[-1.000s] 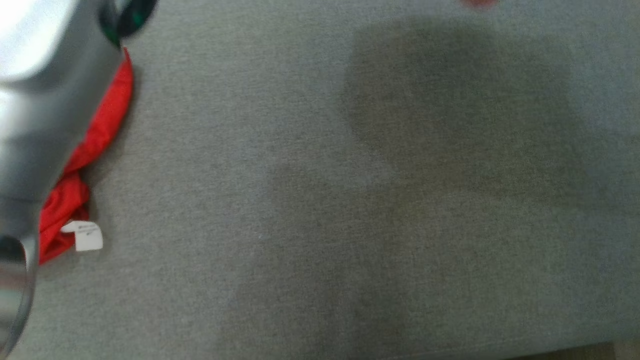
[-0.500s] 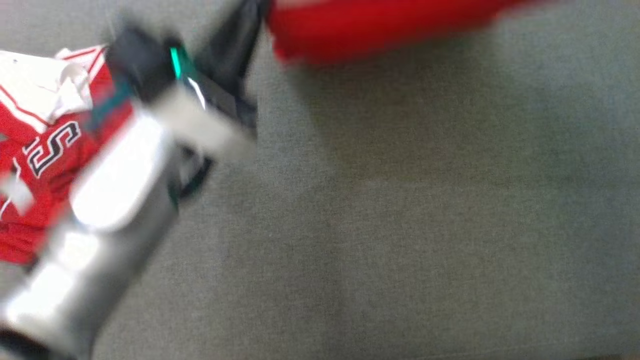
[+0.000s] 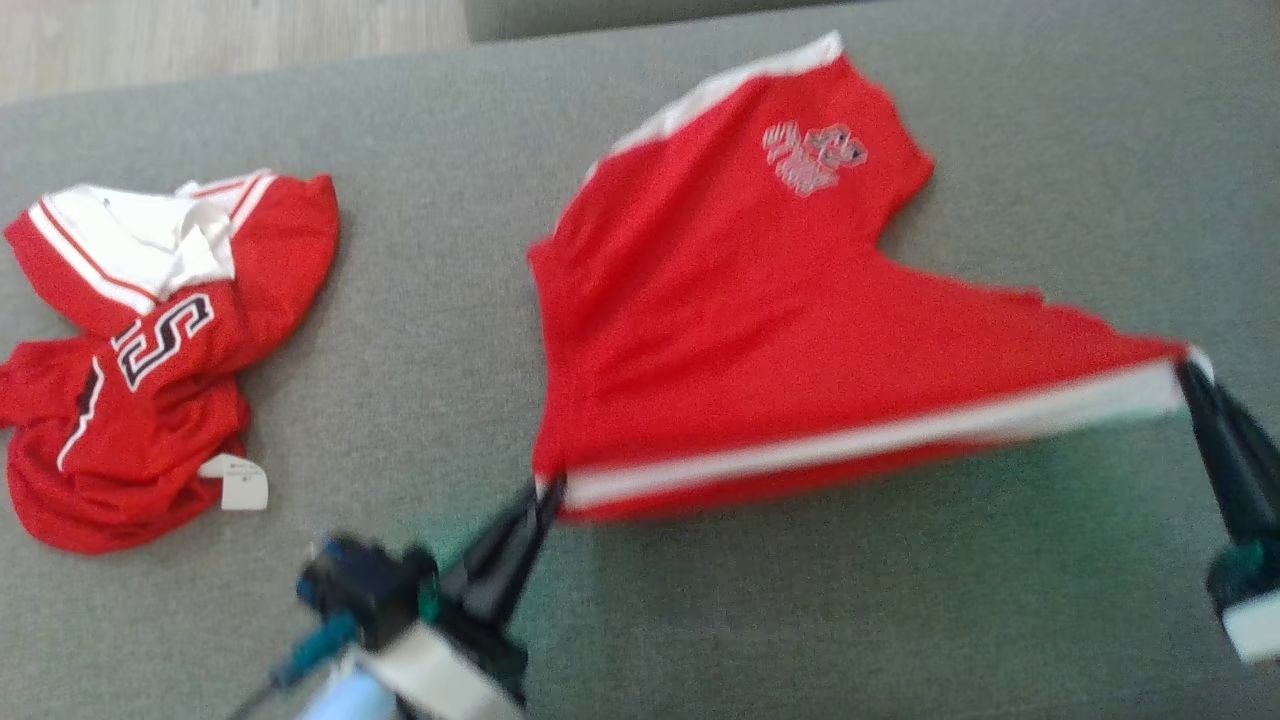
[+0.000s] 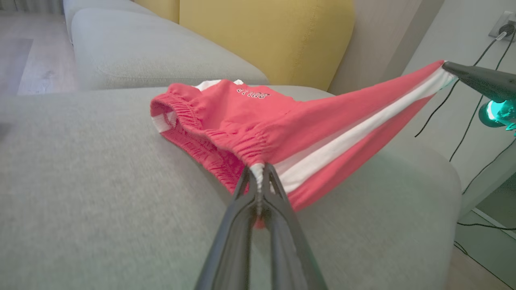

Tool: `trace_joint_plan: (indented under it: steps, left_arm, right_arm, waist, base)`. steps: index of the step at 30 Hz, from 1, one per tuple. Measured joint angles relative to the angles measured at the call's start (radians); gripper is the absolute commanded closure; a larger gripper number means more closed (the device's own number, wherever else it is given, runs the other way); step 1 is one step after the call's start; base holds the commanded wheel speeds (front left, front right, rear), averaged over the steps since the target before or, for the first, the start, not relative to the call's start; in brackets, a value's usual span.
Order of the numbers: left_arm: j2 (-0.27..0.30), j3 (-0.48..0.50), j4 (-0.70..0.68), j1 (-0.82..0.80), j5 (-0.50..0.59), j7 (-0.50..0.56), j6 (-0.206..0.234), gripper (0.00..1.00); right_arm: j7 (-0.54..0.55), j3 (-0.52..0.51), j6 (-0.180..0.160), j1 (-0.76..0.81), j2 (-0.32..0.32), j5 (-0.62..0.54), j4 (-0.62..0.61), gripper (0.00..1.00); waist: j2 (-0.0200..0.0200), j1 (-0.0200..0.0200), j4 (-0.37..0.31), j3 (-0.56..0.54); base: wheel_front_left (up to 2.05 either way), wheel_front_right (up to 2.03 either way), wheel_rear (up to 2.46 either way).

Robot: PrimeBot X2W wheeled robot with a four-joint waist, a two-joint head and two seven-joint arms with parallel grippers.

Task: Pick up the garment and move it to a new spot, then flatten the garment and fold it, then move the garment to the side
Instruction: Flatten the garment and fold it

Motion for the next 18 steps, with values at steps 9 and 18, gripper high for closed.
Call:
trace_joint_plan:
  steps: [9, 18]
  left_arm:
    - [0.009, 0.001, -0.083, 0.142, 0.015, 0.0, 0.007, 1.0]
    - [-0.006, 0.007, -0.12, 0.066, -0.013, 0.027, 0.009, 1.0]
  right_arm:
    - [0.0, -0.143, 0.0, 0.249, -0.028, 0.026, -0.127, 1.0]
    - [0.059, -0.231, 0.0, 0.219, -0.027, -0.002, -0.141, 1.0]
  waist:
    - [0.0, 0.0001, 0.006, -0.051]
    - [0.0, 0.0003, 0.045, -0.026]
  base:
    - [0.0, 0.0, 0.0]
    - [0.0, 0.0, 0.0]
